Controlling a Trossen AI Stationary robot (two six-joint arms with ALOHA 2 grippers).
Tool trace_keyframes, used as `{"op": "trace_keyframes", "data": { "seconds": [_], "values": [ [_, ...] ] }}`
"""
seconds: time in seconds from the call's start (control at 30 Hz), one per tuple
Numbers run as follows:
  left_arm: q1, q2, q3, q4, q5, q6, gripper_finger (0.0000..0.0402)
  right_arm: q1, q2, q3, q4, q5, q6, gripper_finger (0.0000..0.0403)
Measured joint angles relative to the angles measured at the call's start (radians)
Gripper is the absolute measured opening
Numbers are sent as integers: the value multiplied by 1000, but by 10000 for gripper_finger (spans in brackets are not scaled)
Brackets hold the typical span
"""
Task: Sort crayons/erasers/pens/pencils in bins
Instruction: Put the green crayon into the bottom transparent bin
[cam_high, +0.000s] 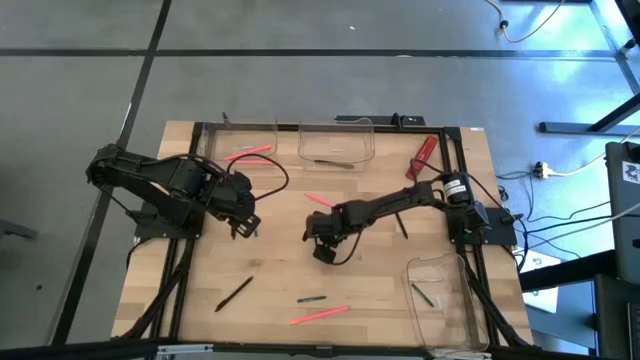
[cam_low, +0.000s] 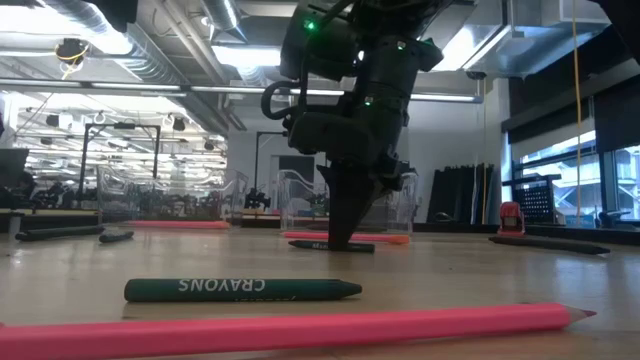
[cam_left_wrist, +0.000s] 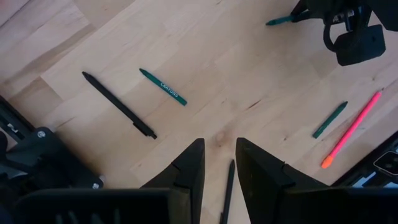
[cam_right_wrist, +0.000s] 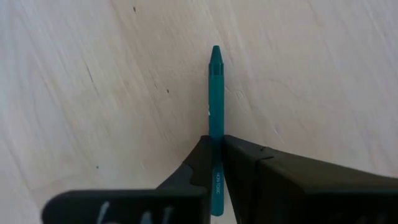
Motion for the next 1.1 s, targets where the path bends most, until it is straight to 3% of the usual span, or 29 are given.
{"op": "trace_keyframes", "data": {
  "seconds": [0.33, 0.77, 1.1],
  "values": [
    [0, 0, 0, 1, -4, 2, 84, 0, -24, 16, -14, -18, 5, 27],
    [0, 0, 0, 0, -9, 2, 84, -13, -27, 130, -189, -21, 3, 28],
    [0, 0, 0, 10, -9, 28, 84, -11, -41, 300, -374, -22, -50, 28]
  ]
}}
